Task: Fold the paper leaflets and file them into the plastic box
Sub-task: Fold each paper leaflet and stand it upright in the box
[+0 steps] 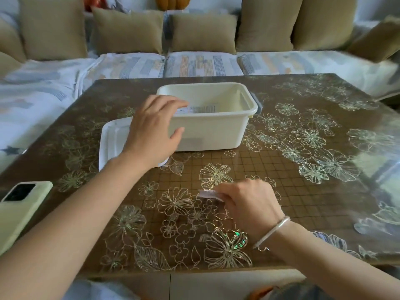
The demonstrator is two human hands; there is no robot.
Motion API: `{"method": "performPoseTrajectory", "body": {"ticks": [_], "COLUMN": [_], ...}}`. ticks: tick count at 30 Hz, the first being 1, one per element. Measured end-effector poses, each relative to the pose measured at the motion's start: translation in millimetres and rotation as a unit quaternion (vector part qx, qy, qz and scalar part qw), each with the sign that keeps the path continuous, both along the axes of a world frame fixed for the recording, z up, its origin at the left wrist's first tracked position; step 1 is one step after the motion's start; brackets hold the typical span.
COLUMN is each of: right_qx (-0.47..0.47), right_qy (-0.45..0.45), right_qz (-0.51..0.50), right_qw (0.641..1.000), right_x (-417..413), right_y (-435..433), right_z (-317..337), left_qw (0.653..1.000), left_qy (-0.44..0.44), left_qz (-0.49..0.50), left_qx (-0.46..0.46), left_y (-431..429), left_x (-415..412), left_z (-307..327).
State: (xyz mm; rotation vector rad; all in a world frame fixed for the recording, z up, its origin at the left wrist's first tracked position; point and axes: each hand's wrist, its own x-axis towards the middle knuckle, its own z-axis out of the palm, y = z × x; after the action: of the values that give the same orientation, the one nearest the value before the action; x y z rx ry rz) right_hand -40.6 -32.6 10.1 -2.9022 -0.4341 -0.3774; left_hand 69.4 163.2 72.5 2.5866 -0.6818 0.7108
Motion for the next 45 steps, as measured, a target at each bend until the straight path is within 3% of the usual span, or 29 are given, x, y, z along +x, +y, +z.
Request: {"method": "performPoseTrajectory", "body": {"ticks": [3, 8, 13, 21, 23, 27, 30, 33, 36, 39, 45], "right_qx": [0.103, 0.192, 0.315, 0.448, 0.419, 0.209, 0.087, -0.009, -0.03, 0.007, 0.032], "right_qy": [0.024, 0.054, 0.01, 0.017, 0.052, 0.068, 0.059, 0.034, 0.066, 0.104, 0.142], "right_qz": [-0.014, -0.029, -0.08, -0.025, -0.008, 0.012, 0.002, -0.015, -0.007, 0.007, 0.029], "right_qw": [0.994, 0.98, 0.946, 0.894, 0.906, 0.976, 0.994, 0.999, 0.997, 0.995, 0.989], "right_x": [0, 1, 17, 52, 64, 83, 88, 92, 95, 95, 98], "right_y": [-19, -59, -86, -71, -65, -46, -30, -19, -16, -17, -19], "right_z": [12, 34, 75, 113, 114, 98, 92, 86, 78, 71, 62], "left_qw": [0.995, 0.99, 0.984, 0.965, 0.956, 0.93, 0.95, 0.964, 0.94, 0.916, 0.877], "left_qy": [0.101, 0.137, 0.172, 0.239, 0.266, 0.327, 0.285, 0.245, 0.273, 0.269, 0.325], "left_qz": [0.004, 0.022, -0.013, -0.104, -0.12, -0.159, -0.126, -0.085, -0.115, -0.123, -0.117], "left_qx": [0.008, -0.038, -0.044, -0.017, 0.0, 0.051, 0.01, 0.063, 0.168, 0.271, 0.335], "left_y": [-9, -17, -23, -15, -11, -7, -2, -4, -18, -30, -39], "left_x": [30, 41, 10, -57, -67, -70, -47, -22, -12, -2, 16], "left_z": [5, -1, 4, 19, 24, 44, 53, 54, 50, 45, 40]}}
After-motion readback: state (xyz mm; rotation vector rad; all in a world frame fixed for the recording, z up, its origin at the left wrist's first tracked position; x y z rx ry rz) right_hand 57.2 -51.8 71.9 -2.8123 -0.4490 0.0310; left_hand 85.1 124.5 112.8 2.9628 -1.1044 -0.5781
